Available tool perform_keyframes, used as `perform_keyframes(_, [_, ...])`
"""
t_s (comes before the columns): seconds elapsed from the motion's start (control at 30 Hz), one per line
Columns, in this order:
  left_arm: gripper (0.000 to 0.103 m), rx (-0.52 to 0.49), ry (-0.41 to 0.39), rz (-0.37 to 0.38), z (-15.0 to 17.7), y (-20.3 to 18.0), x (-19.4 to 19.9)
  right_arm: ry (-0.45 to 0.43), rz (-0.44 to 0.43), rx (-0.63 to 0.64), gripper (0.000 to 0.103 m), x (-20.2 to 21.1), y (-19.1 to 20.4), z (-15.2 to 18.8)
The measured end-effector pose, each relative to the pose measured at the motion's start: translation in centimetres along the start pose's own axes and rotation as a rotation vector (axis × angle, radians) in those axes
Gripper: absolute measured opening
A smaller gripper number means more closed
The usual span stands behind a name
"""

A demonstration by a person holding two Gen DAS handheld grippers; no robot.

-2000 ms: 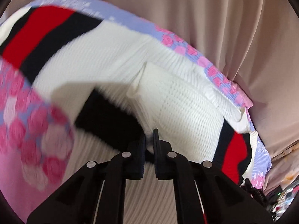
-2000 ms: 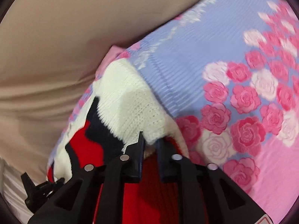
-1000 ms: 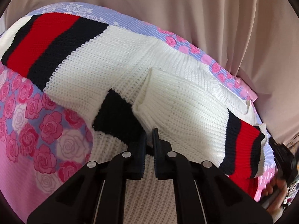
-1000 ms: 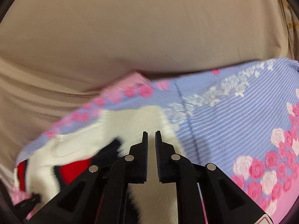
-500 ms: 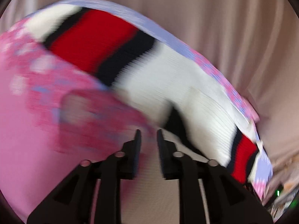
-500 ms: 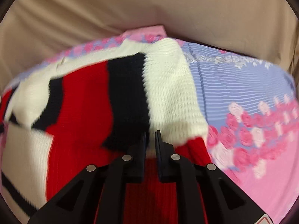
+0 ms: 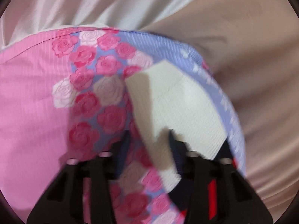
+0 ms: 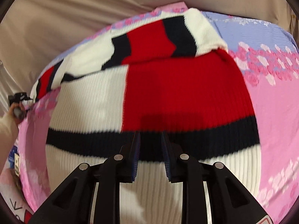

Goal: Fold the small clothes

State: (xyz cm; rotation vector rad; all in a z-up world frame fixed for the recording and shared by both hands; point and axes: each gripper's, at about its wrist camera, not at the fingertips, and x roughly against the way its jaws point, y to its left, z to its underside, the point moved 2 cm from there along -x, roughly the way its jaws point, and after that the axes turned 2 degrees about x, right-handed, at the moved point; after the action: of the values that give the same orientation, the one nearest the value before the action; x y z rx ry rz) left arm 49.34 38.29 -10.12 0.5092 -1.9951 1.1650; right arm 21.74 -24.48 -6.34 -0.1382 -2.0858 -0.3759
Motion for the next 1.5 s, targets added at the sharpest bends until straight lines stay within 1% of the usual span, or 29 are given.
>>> perform_keyframes(0.03, [0.006,-0.009,0.024,0.033,0.0,-0.7,-0.2,0.005,0.009,0.005,0.023,0.2,0.4,0.3])
perform_keyframes(0.1, [0.006,-0.082,-0.027,0.086,0.8,-3.9,1.7,-0.002,0.025,0.009,0.024,0.8,1.0,0.3])
perform_keyframes(0.13, [0.006,-0.150,-0.054,0.118,1.6,-6.1,3.0,-0.012,0.027,0.004,0.027,1.3,1.2,0.3])
perform_keyframes(0.17, [0.006,-0.248,-0.082,0.171,3.3,-9.5,5.0,-0.025,0.022,-0.003,0.029,1.9,1.5,0.3])
perform_keyframes(0.23, [0.006,-0.360,-0.090,0.286,6.9,-14.5,8.4,-0.046,0.012,-0.004,0.031,2.5,1.7,0.2])
perform_keyframes(0.27, [0.006,-0.427,-0.072,0.382,10.0,-17.6,10.9,-0.058,0.002,0.003,0.032,2.8,1.9,0.1])
perform_keyframes(0.33, [0.006,-0.549,-0.006,0.520,17.4,-22.8,14.5,-0.070,-0.013,0.019,0.032,3.0,2.2,0.0])
perform_keyframes(0.4, [0.007,-0.634,0.085,0.584,24.5,-25.8,16.1,-0.077,-0.023,0.024,0.032,3.3,2.2,0.1])
perform_keyframes(0.43, [0.010,-0.672,0.139,0.602,28.2,-26.9,16.3,-0.080,-0.024,0.018,0.032,3.4,2.0,0.2])
perform_keyframes(0.47, [0.013,-0.714,0.210,0.600,32.9,-27.7,15.9,-0.080,-0.023,0.010,0.032,3.6,1.7,0.4])
perform_keyframes(0.5, [0.020,-0.739,0.273,0.577,36.9,-27.8,15.1,-0.079,-0.022,0.006,0.035,3.6,1.5,0.5])
perform_keyframes(0.53, [0.045,-0.750,0.329,0.536,40.2,-27.4,14.0,-0.076,-0.018,0.000,0.039,3.6,1.1,0.6])
perform_keyframes(0.57, [0.057,-0.744,0.388,0.461,43.7,-26.2,12.4,-0.070,-0.011,-0.010,0.039,3.5,0.4,0.9])
perform_keyframes(0.6, [0.057,-0.730,0.426,0.417,45.9,-24.8,11.2,-0.066,-0.002,-0.014,0.039,3.5,-0.2,1.1])
perform_keyframes(0.67, [0.057,-0.684,0.488,0.345,48.4,-21.7,9.3,-0.055,0.020,-0.024,0.039,3.5,-1.6,1.3])
perform_keyframes(0.73, [0.057,-0.600,0.511,0.315,48.0,-19.1,8.5,-0.063,0.021,-0.033,0.039,3.7,-2.7,0.7])
perform_keyframes(0.77, [0.057,-0.549,0.491,0.309,46.0,-17.9,8.1,-0.075,0.020,-0.033,0.040,3.7,-3.3,0.0])
perform_keyframes(0.87, [0.058,-0.465,0.362,0.289,39.5,-16.6,8.6,-0.103,-0.005,-0.050,0.044,2.8,-4.4,-3.7])
perform_keyframes(0.9, [0.059,-0.447,0.328,0.276,37.7,-16.8,8.2,-0.119,-0.031,-0.076,0.048,2.2,-4.7,-5.4])
perform_keyframes(1.0, [0.060,-0.373,0.277,0.235,32.8,-17.4,6.3,-0.163,-0.094,-0.171,0.052,-0.4,-5.5,-10.1])
perform_keyframes(1.07, [0.060,-0.311,0.268,0.232,29.9,-16.7,5.1,-0.154,-0.097,-0.207,0.052,-2.7,-5.7,-12.3])
perform_keyframes(1.2, [0.060,-0.248,0.298,0.214,28.3,-16.0,2.3,-0.101,-0.076,-0.220,0.052,-7.2,-4.7,-14.3])
perform_keyframes(1.27, [0.051,-0.227,0.315,0.211,27.5,-14.4,0.9,-0.081,-0.056,-0.226,0.051,-8.8,-4.2,-14.4])
perform_keyframes(1.3, [0.048,-0.226,0.293,0.220,26.4,-13.6,1.3,-0.088,-0.056,-0.226,0.044,-9.1,-3.9,-14.5])
perform_keyframes(1.33, [0.030,-0.235,0.308,0.224,26.5,-13.9,1.2,-0.098,-0.063,-0.221,0.024,-9.1,-3.7,-14.6])
perform_keyframes(1.37, [0.023,-0.223,0.314,0.238,26.6,-14.0,1.2,-0.109,-0.075,-0.205,0.012,-8.9,-3.2,-15.1])
perform_keyframes(1.43, [0.019,-0.198,0.279,0.271,26.0,-14.4,2.4,-0.177,-0.101,-0.173,0.009,-7.0,-2.5,-16.5])
perform_keyframes(1.47, [0.019,-0.221,0.254,0.303,25.9,-15.0,3.5,-0.256,-0.115,-0.147,0.009,-4.7,-1.8,-17.4])
perform_keyframes(1.5, [0.019,-0.256,0.231,0.319,25.7,-13.7,4.6,-0.319,-0.121,-0.122,0.009,-2.7,-1.3,-18.0])
